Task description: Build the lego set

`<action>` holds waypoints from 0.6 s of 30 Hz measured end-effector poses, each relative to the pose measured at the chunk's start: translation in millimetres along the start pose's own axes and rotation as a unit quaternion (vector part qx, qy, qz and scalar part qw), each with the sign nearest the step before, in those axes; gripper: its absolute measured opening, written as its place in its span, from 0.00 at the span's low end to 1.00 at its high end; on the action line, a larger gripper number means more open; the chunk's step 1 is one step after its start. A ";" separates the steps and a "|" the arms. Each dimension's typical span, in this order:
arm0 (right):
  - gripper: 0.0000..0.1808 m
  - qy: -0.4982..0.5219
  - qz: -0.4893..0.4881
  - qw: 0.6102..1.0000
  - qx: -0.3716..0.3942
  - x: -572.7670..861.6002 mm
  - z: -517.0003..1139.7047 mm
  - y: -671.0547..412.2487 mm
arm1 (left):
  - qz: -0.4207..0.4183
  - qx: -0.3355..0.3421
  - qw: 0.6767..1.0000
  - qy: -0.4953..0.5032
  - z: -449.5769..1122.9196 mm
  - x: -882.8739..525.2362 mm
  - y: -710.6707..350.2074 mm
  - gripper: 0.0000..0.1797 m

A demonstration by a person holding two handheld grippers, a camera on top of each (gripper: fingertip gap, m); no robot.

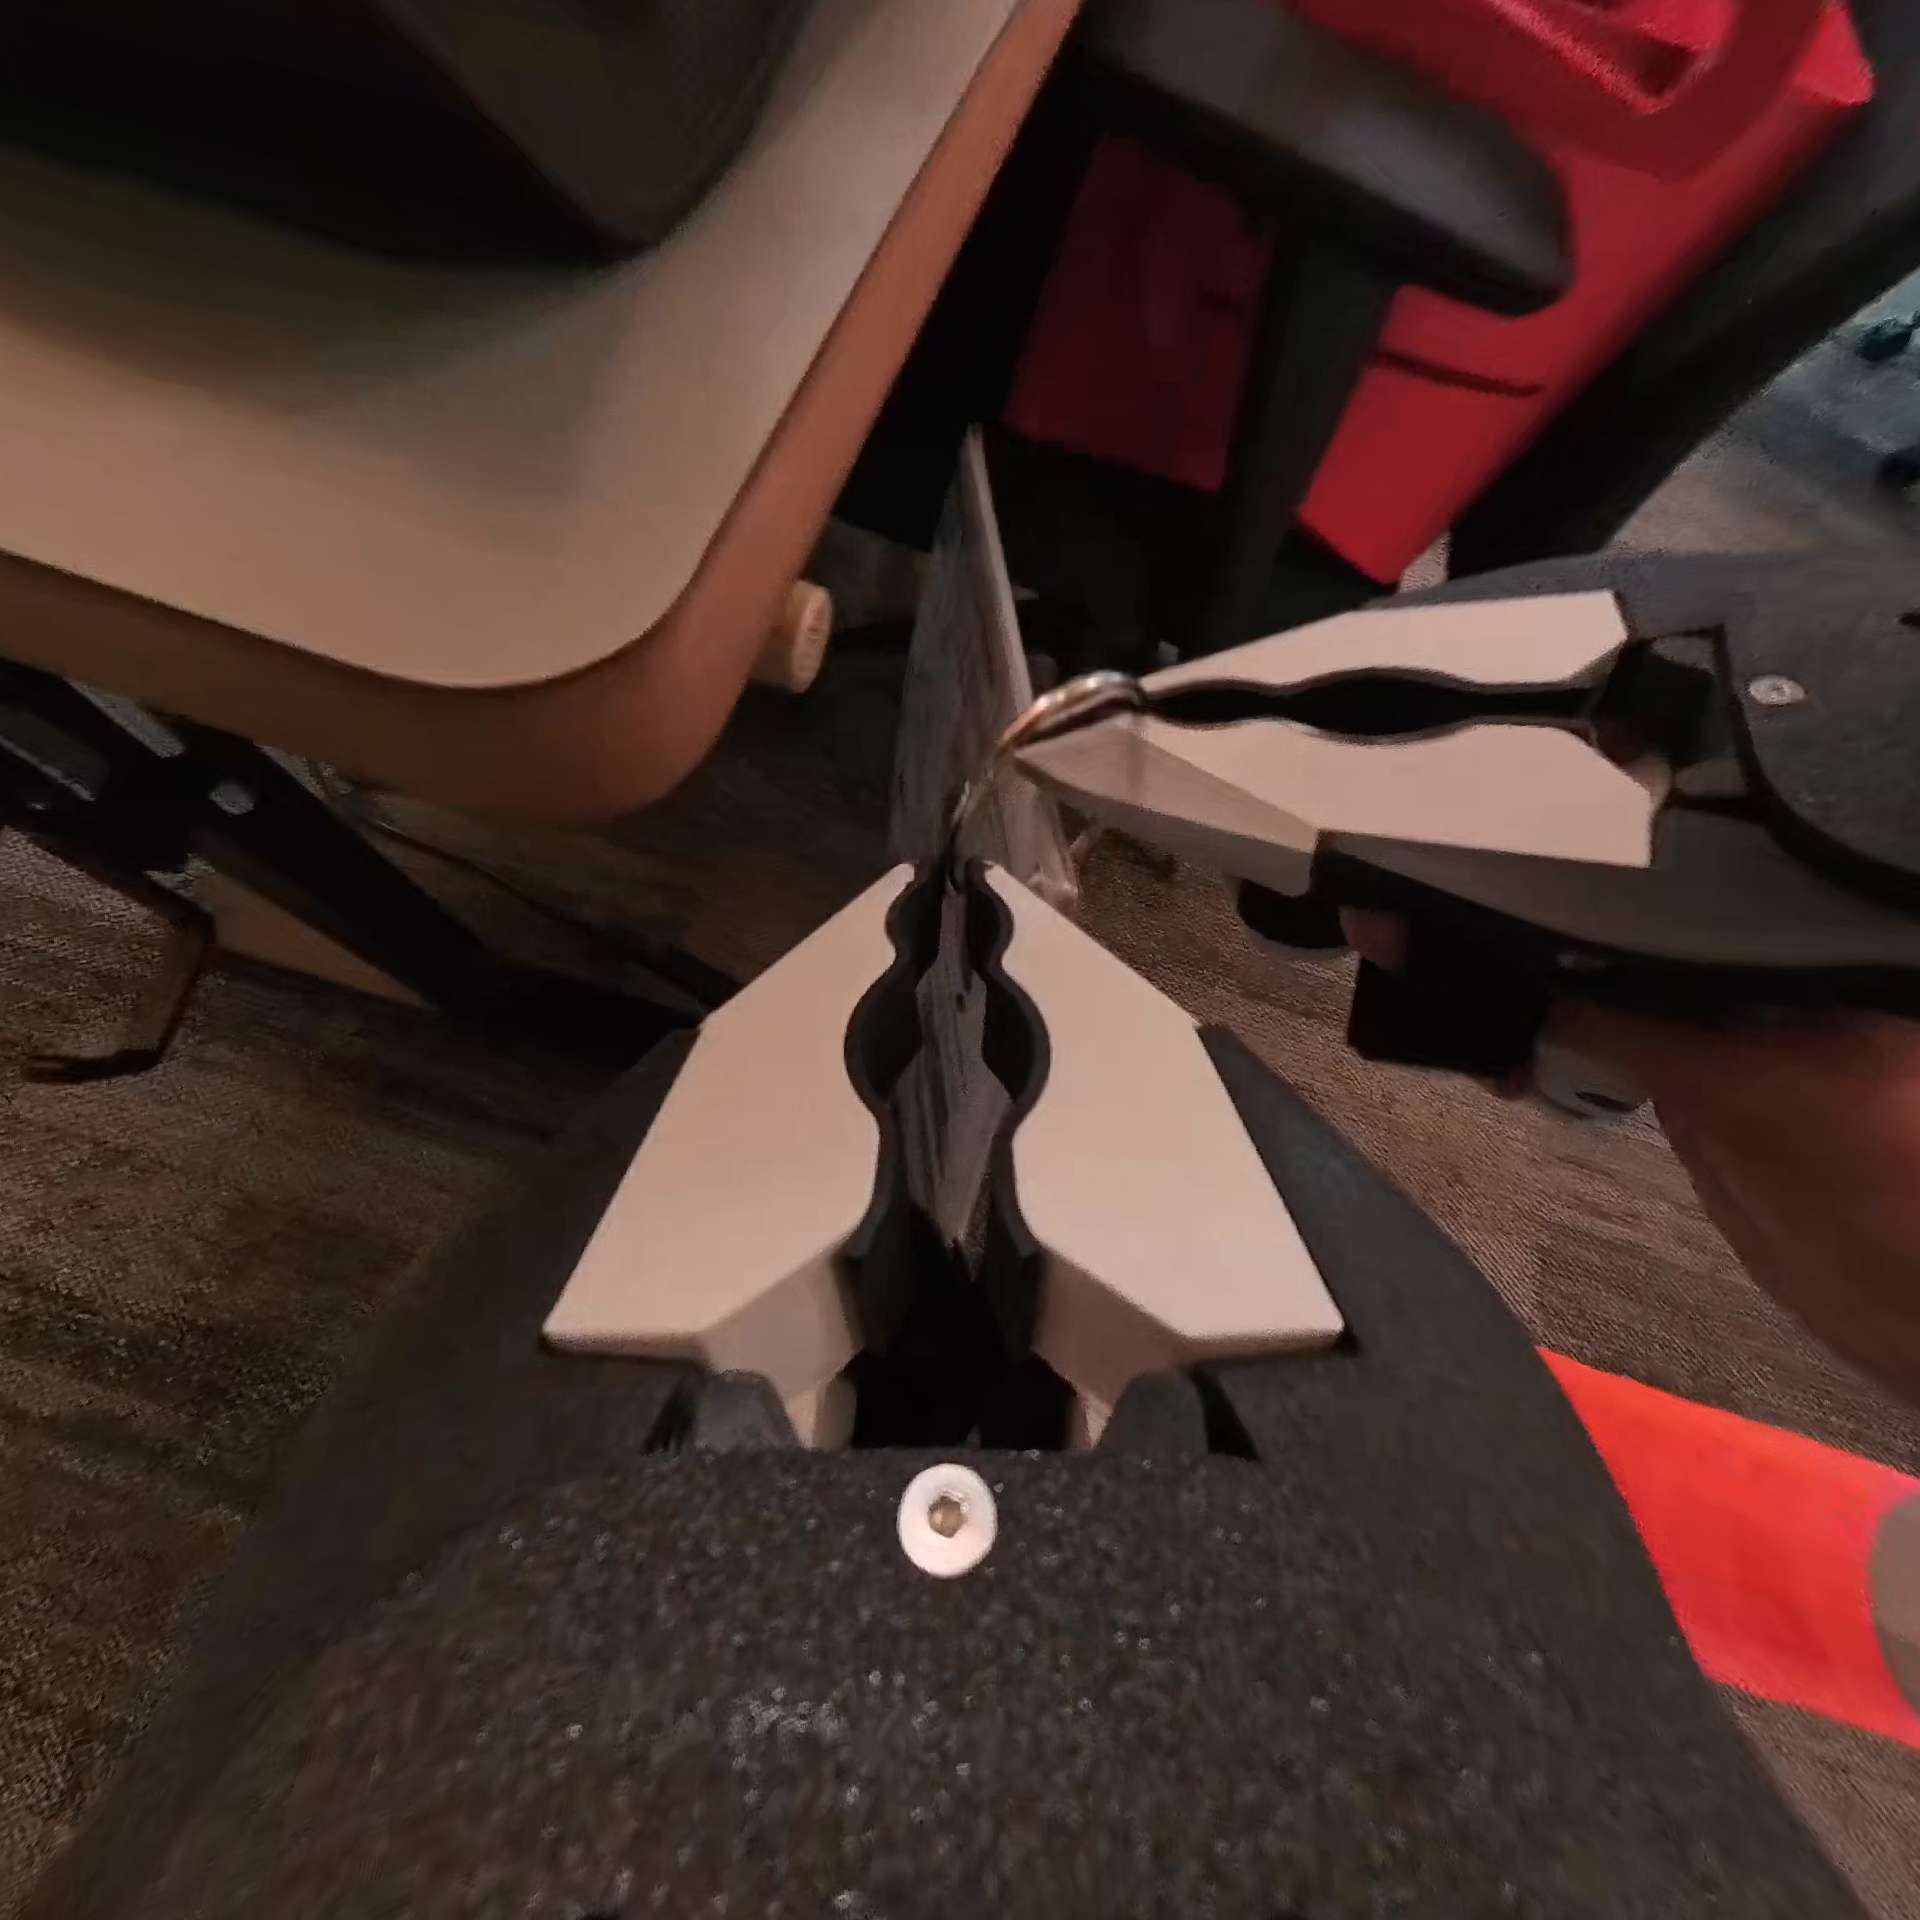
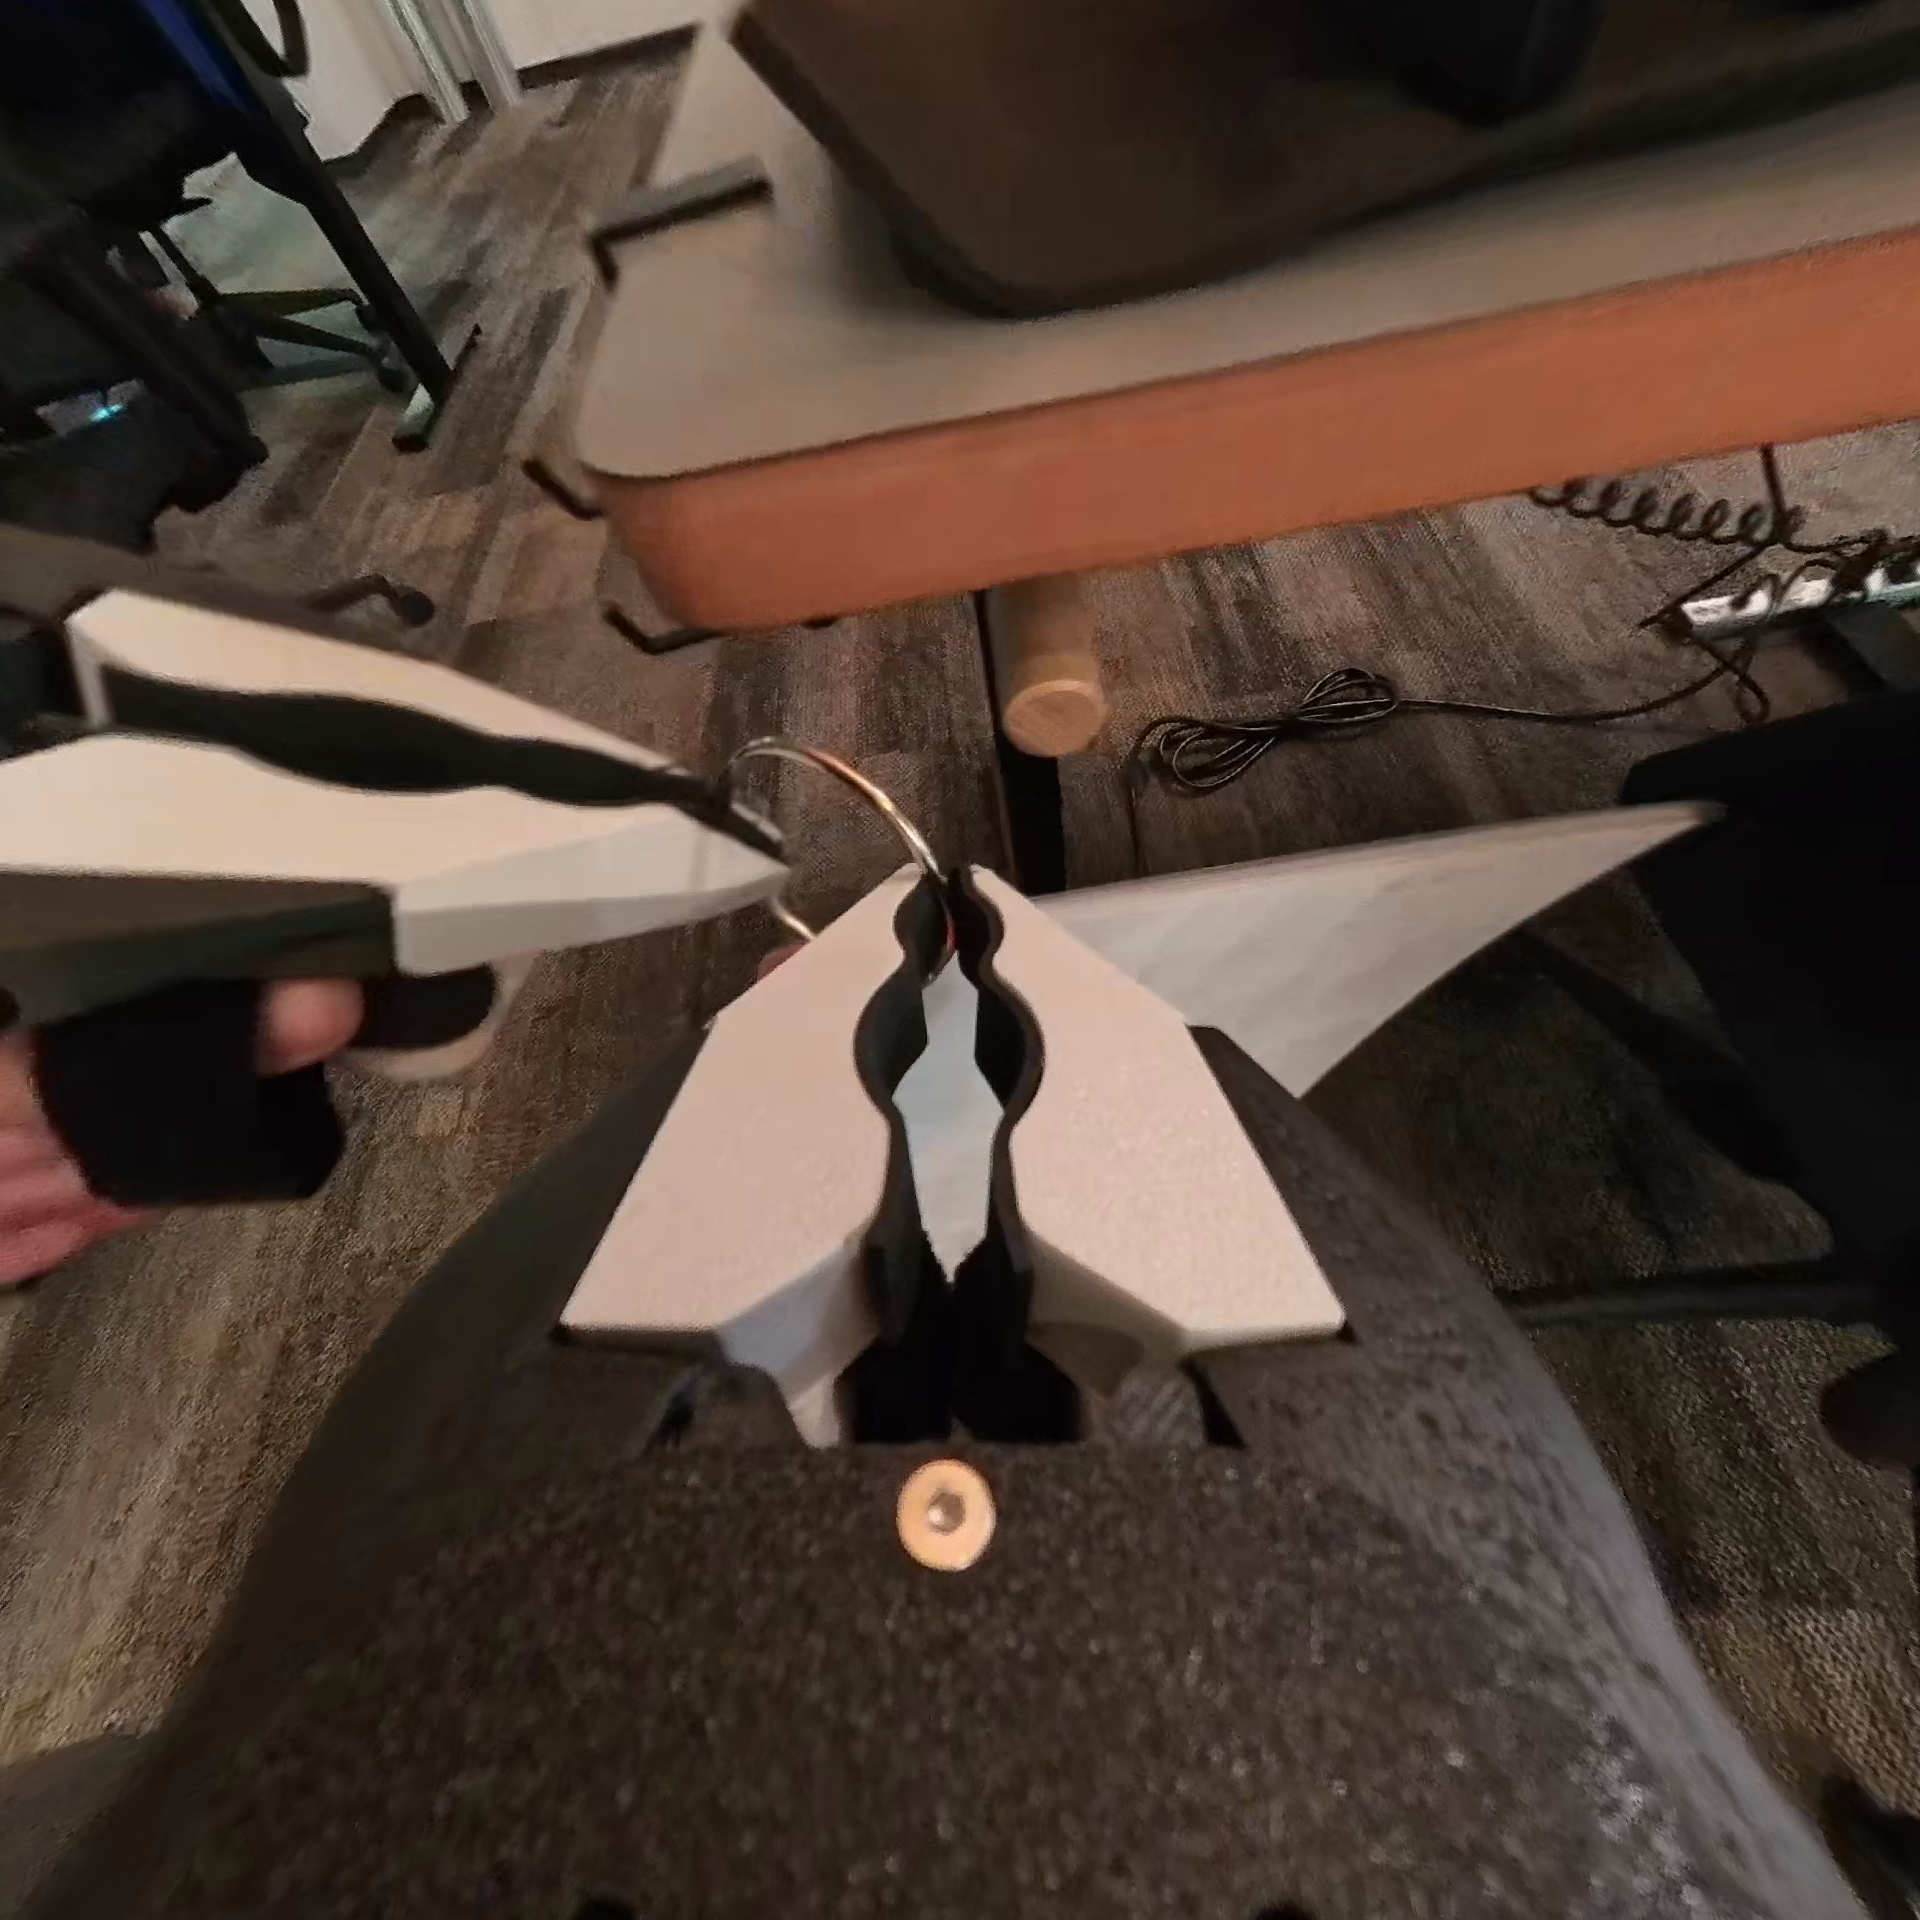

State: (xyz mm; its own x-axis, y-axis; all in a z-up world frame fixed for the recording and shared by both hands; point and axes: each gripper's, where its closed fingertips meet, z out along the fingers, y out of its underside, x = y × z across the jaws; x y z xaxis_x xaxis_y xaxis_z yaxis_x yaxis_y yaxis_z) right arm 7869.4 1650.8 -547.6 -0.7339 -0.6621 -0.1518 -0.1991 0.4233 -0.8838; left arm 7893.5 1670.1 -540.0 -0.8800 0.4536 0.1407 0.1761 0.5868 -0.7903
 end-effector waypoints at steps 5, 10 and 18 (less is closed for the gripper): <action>0.01 0.004 0.026 0.999 0.034 32.3 34.9 -4.0 | -0.008 -0.001 1.000 -0.021 17.9 -20.2 25.9 0.03; 0.01 -0.024 -0.002 0.999 0.042 37.2 57.7 -6.3 | 0.018 -0.027 0.999 0.020 0.0 -15.0 68.4 0.03; 0.01 -0.059 -0.022 0.998 0.029 46.5 84.2 -0.4 | 0.059 -0.093 0.992 0.060 -41.6 7.9 146.2 0.02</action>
State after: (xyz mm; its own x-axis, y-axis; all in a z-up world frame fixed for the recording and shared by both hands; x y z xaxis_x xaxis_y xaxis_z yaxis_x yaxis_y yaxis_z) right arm 7890.1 1567.8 -591.6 -0.6425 -0.7493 -0.1603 -0.1887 0.3575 -0.9147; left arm 7930.7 1787.4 -629.5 -0.7919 0.5962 0.1319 0.3627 0.6330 -0.6839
